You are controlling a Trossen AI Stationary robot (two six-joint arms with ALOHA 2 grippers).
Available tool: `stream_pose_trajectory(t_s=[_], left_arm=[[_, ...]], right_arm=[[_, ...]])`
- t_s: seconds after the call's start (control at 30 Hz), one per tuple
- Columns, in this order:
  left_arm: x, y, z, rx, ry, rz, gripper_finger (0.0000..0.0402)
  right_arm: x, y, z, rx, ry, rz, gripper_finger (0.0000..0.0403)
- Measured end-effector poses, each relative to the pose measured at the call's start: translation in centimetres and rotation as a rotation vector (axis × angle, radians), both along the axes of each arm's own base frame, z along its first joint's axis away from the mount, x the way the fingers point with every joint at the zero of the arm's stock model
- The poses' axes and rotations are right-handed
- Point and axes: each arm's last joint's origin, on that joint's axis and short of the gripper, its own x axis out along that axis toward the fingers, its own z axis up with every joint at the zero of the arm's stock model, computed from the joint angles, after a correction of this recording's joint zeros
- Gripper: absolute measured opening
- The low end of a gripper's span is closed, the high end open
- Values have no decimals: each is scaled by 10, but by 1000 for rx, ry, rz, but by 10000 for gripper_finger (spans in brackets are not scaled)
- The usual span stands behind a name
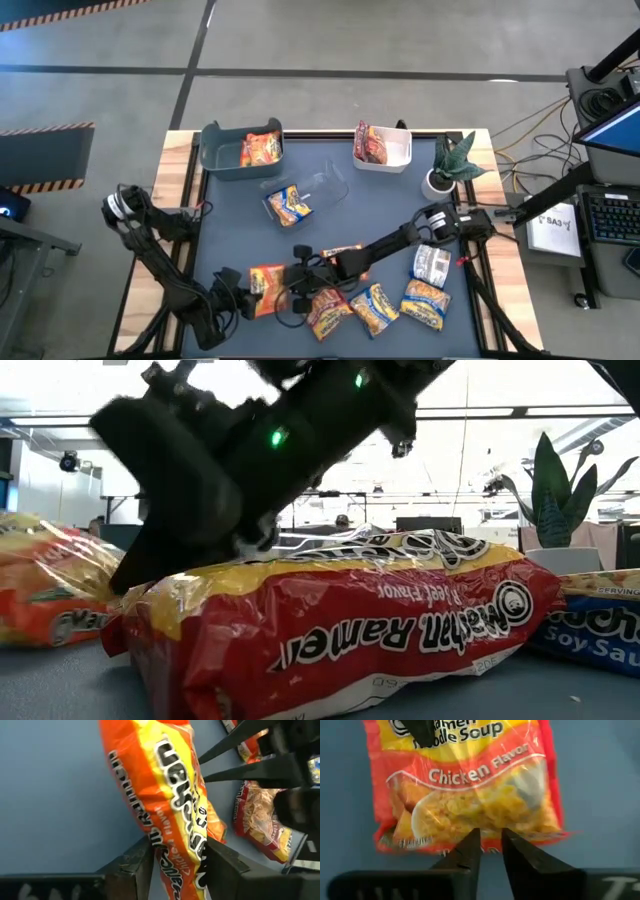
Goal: Sort Maruchan noodles
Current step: Put the orange noodle pack into the blue bin
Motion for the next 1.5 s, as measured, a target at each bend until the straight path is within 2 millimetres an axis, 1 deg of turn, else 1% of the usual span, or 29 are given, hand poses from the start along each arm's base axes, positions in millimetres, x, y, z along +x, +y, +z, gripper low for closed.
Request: stream_pose_trajectory(t_s=[0.13, 0.23, 0.37, 0.5, 0.6, 0.7, 0.87, 1.07, 1.2, 1.5], left_arm=[[2, -4, 15, 60, 33, -14, 116], [5, -8, 31, 119, 66, -40, 103], [7, -12, 58, 217, 113, -84, 83], [8, -12, 86, 297, 158, -98, 74], [7, -10, 102, 340, 187, -98, 69], [4, -4, 117, 404, 231, -95, 61], [3, 11, 141, 449, 263, -82, 48], [2, 17, 154, 462, 242, -106, 43], [2, 19, 155, 473, 250, -107, 43], [7, 24, 155, 484, 262, -91, 43]], right_arm=[[-6, -1, 25, 12, -11, -8, 111], [-12, 0, 44, 13, -15, -6, 133], [-24, 3, 67, 8, -22, 11, 150], [-41, 6, 90, 2, -70, 46, 155], [-54, 4, 101, -4, -87, 60, 153], [-69, -1, 108, -2, -121, 58, 148], [-92, -12, 110, 24, -200, 49, 140], [-112, -22, 122, 24, -296, 60, 131], [-123, -26, 132, 27, -320, 62, 125], [-142, -33, 145, 7, -351, 78, 123]])
